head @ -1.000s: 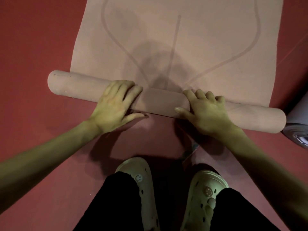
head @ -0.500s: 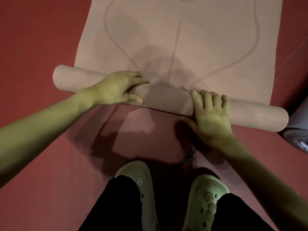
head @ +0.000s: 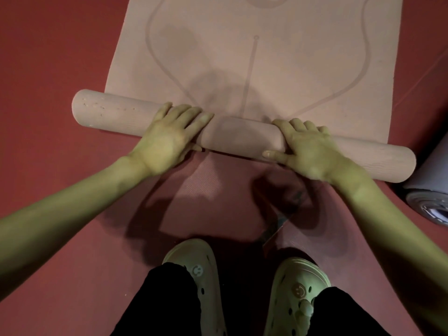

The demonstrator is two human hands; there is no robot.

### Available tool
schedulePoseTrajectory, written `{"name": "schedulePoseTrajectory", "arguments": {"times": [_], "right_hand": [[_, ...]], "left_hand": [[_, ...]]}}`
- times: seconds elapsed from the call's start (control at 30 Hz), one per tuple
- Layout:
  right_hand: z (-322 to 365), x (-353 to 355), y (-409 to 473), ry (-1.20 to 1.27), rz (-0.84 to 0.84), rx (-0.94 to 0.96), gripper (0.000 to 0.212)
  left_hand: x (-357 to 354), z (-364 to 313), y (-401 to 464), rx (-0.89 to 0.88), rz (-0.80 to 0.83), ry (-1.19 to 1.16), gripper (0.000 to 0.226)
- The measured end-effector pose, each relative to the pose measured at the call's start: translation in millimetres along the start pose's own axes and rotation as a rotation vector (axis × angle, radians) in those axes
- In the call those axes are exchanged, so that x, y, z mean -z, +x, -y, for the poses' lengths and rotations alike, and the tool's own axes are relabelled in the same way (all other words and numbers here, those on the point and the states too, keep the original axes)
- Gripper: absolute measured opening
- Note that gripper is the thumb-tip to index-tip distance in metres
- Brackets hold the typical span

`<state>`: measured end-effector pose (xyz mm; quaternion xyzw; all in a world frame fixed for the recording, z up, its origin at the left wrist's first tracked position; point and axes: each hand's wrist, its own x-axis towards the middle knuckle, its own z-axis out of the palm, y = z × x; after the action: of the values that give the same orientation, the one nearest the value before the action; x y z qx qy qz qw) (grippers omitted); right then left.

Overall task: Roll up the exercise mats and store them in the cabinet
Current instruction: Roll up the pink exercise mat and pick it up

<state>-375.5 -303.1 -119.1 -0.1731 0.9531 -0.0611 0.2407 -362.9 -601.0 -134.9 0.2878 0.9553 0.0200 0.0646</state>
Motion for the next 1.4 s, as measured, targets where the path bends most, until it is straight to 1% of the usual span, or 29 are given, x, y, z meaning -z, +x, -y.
{"name": "schedulePoseTrajectory", "arguments": {"times": [0.07, 0.13, 0.2, 0.27, 0.37, 0.43, 0.5, 0.57, 0.6, 0.67, 0.73, 0.83, 0.9, 0.97, 1.0, 1.03, 1.1, 1.13, 1.17, 1.23, 1.27, 1.33, 1.4], "right_hand": [[1, -12, -7, -0.068, -0.163, 0.014, 0.079], [5, -27, -13, -0.116, -0.301, -0.006, 0.086], [8, -38, -15, -0.11, -0.379, -0.049, 0.086], [8, -39, -11, -0.113, -0.401, -0.07, 0.084], [3, -27, 0, -0.13, -0.356, -0.062, 0.082], [-2, -12, 10, -0.089, -0.252, -0.062, 0.079], [-9, 4, 21, -0.011, -0.12, -0.074, 0.078], [-12, 17, 29, 0.049, -0.015, -0.085, 0.077], [-13, 19, 31, 0.063, 0.002, -0.087, 0.077], [-14, 18, 30, 0.069, -0.035, -0.086, 0.077], [-15, 7, 24, 0.031, -0.158, -0.053, 0.083], [-12, -17, 13, -0.102, -0.363, 0.002, 0.09], [-9, -26, 12, -0.101, -0.421, -0.022, 0.093], [-9, -25, 16, -0.073, -0.399, -0.039, 0.1], [-10, -21, 20, -0.057, -0.379, -0.049, 0.102], [-11, -15, 23, -0.042, -0.349, -0.061, 0.102], [-15, -3, 32, -0.011, -0.277, -0.078, 0.101], [-17, 3, 37, -0.001, -0.245, -0.082, 0.1], [-19, 9, 41, 0.004, -0.211, -0.086, 0.099], [-22, 17, 48, 0.004, -0.158, -0.094, 0.101], [-23, 19, 50, -0.004, -0.151, -0.1, 0.104], [-23, 18, 50, -0.042, -0.181, -0.098, 0.109], [-24, 15, 48, -0.091, -0.225, -0.072, 0.103]], "left_hand": [[8, 8, 10, -0.016, 0.067, -0.064, 0.067], [16, 16, 22, -0.016, 0.136, -0.161, 0.072], [24, 22, 35, 0.005, 0.192, -0.282, 0.072], [26, 24, 43, 0.044, 0.223, -0.36, 0.074], [24, 22, 40, 0.115, 0.17, -0.351, 0.077], [19, 15, 30, 0.152, 0.044, -0.305, 0.073], [12, 8, 21, 0.135, -0.06, -0.207, 0.073], [5, 5, 20, 0.123, -0.058, -0.104, 0.081], [3, 7, 23, 0.121, -0.049, -0.093, 0.083], [2, 14, 31, 0.112, -0.038, -0.125, 0.08], [6, 21, 40, 0.101, -0.013, -0.169, 0.08], [17, 32, 58, 0.095, 0.062, -0.258, 0.082], [24, 38, 69, 0.078, 0.126, -0.318, 0.085], [29, 39, 73, 0.098, 0.17, -0.341, 0.086], [29, 37, 72, 0.129, 0.164, -0.341, 0.084], [30, 34, 69, 0.153, 0.127, -0.33, 0.081], [26, 25, 57, 0.135, -0.017, -0.239, 0.08], [23, 21, 51, 0.117, -0.058, -0.179, 0.084], [18, 18, 46, 0.112, -0.062, -0.13, 0.09], [11, 16, 46, 0.134, -0.031, -0.076, 0.1], [8, 16, 49, 0.149, -0.028, -0.063, 0.101], [7, 17, 60, 0.174, -0.033, -0.042, 0.095], [9, 20, 68, 0.176, -0.031, -0.028, 0.088]]}}
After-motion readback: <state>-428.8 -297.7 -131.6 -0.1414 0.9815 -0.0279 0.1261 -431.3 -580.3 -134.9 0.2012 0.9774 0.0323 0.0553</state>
